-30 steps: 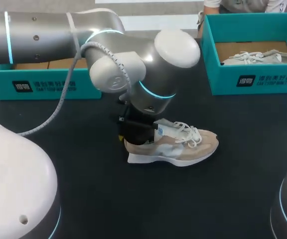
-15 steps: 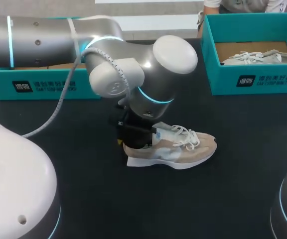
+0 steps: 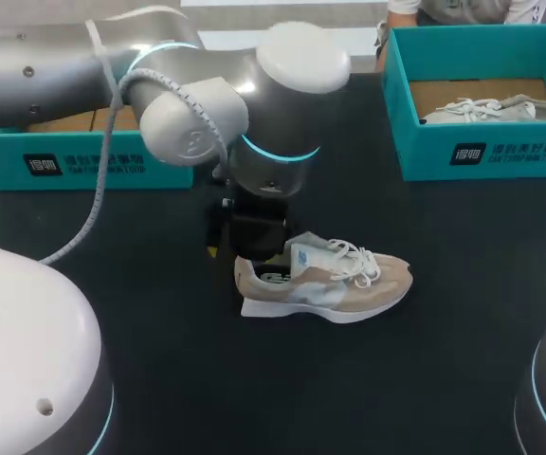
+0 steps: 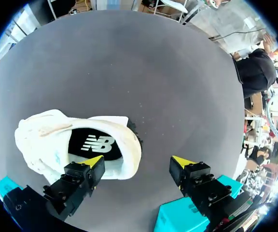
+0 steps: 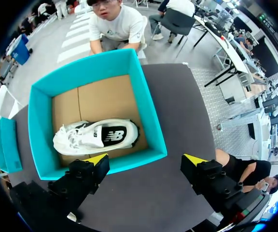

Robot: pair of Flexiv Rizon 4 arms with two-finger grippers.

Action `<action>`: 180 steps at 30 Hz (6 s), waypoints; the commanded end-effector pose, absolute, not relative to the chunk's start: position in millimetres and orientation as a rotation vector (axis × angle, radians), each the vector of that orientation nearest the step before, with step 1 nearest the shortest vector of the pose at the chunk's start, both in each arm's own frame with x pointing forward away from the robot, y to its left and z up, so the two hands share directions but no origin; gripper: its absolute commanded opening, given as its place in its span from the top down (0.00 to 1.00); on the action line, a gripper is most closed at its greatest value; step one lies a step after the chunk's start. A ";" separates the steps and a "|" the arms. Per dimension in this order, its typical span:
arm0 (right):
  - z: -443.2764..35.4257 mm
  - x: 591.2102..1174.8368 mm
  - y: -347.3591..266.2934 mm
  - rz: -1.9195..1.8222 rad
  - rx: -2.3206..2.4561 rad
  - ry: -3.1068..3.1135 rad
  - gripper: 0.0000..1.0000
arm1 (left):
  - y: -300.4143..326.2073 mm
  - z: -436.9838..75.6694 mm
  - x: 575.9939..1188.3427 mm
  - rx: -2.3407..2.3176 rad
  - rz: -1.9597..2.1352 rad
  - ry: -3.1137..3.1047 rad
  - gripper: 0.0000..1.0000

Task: Take the shoe out of the shoebox, open the shoe tongue, remove and reinsert the insole, then place the shoe into the shoebox

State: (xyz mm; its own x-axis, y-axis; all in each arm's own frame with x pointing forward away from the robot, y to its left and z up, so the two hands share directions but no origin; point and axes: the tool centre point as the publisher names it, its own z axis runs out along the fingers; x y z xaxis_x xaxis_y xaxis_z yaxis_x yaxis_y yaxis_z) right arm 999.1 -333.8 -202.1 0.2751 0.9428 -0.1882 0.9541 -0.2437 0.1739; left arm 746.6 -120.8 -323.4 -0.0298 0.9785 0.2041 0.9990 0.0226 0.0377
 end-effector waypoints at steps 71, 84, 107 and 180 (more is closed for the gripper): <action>-202.0 998.9 -333.7 -0.064 2.293 1.751 0.00 | 0.3 -361.4 727.1 -0.035 1.791 -2.753 0.00; -202.0 998.9 -333.7 -0.064 2.293 1.751 0.00 | -18.0 -390.3 731.1 0.009 1.846 -2.686 0.00; -202.0 998.9 -333.7 -0.064 2.293 1.751 0.00 | -49.1 -390.8 728.3 -0.036 1.852 -2.636 0.00; -202.0 998.9 -333.7 -0.064 2.293 1.751 0.00 | -142.6 -406.5 729.9 0.019 1.834 -2.736 1.00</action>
State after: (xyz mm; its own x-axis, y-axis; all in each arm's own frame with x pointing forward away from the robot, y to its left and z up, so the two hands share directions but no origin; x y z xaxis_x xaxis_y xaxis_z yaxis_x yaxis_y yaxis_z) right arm 999.1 -333.8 -202.1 0.2750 0.9428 -0.1883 0.9542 -0.2435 0.1739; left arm 735.7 -146.1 -408.8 -0.9912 -0.0743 -0.1094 0.0729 0.3834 -0.9207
